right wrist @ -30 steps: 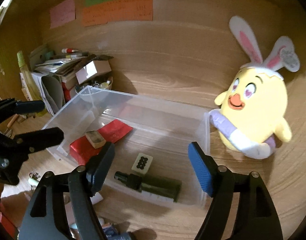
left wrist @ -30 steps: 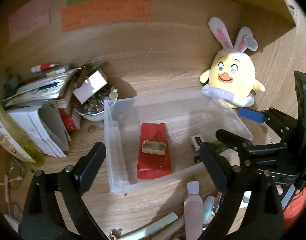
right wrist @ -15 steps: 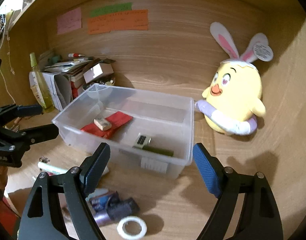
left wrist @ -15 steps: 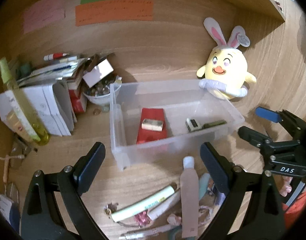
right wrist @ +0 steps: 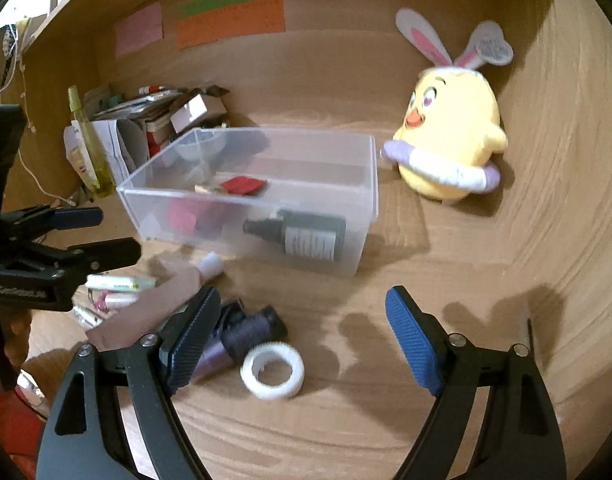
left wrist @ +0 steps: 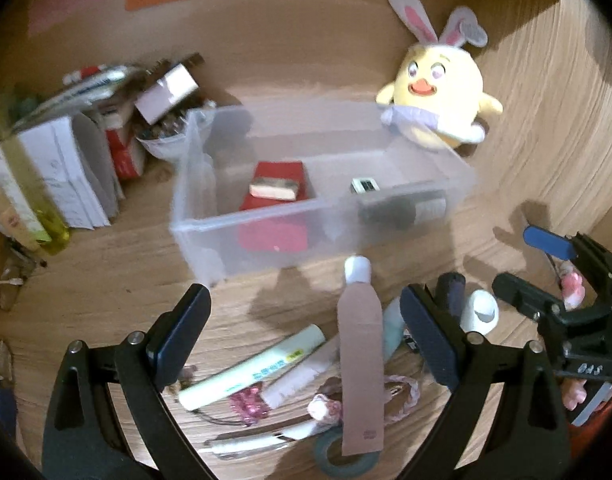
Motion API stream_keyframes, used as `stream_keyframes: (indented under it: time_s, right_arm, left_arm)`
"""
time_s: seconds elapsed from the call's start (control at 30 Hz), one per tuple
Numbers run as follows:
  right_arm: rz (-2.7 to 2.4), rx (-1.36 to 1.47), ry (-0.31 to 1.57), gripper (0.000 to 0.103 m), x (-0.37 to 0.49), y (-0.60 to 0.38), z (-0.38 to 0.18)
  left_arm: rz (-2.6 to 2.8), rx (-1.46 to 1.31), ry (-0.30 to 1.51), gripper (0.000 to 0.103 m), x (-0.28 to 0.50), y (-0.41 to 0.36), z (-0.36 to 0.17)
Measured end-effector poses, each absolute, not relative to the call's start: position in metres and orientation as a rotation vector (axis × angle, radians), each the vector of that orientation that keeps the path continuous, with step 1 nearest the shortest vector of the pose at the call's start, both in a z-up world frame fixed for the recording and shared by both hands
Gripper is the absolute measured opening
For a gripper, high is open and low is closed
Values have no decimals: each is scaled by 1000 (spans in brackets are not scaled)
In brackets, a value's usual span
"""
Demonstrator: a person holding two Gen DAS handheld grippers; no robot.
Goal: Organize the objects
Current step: 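Withdraw both open grippers from the bin toward the remaining items, then grasp the pink tube with the left gripper while the right gripper grasps the white tape roll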
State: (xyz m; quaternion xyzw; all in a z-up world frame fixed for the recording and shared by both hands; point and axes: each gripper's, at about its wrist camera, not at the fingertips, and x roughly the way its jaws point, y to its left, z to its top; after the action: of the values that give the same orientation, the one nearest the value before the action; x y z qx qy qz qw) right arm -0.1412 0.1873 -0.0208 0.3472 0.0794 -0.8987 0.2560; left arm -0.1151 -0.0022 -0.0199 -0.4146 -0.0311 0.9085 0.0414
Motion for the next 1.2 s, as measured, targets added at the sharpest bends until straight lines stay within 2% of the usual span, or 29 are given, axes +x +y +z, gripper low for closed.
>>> stream_keyframes:
  time_s: [0.1,0.13,0.2,0.3,0.37,0.47,0.63,0.83,0.9,1.03,1.13,1.2]
  right_arm:
    - [-2422,983,180,83,-139,191,-33]
    - [-2417,994,174,83,-139,192,-36]
    - [-2399,1028,159,82,-138,194,-43]
    - [-2377,1062,132,82,-135,198,-53]
    - [-2373,1071,131,76,-133,199,-56]
    - [-2364,1085,135,65,-134,200,-60]
    - [-2346,1091,109,62,-136,201,-62]
    - [-2335,1068,156,62,-132,195,-60]
    - [-2333,1060,169,62,-130,194,-60]
    - [-2326,1069,179,61,-131,193,-62]
    - [-2307,1082,162,61,-132,194,-65]
    - [-2304,1085,158,61,-132,195,-66]
  left_arm:
    - [2729,-1314,-110,94,-125,3,-31]
    - [2716,-1325,-113,91,-127,5,-35]
    - [2684,-1353,-104,77,-132,9,-40]
    - [2658,-1367,-106,77,-137,15,-45]
    - [2650,-1370,-96,75,-140,18,-47]
    - [2631,-1380,-67,68,-146,23,-50]
    - [2573,-1430,-32,57,-160,31,-59]
    - [2545,-1462,-32,49,-172,36,-66]
    - [2541,-1457,-36,41,-174,37,-66]
    - [2556,-1442,-10,36,-174,40,-67]
    - [2556,-1437,18,24,-174,42,-68]
    - [2555,-1437,10,22,-174,41,-67]
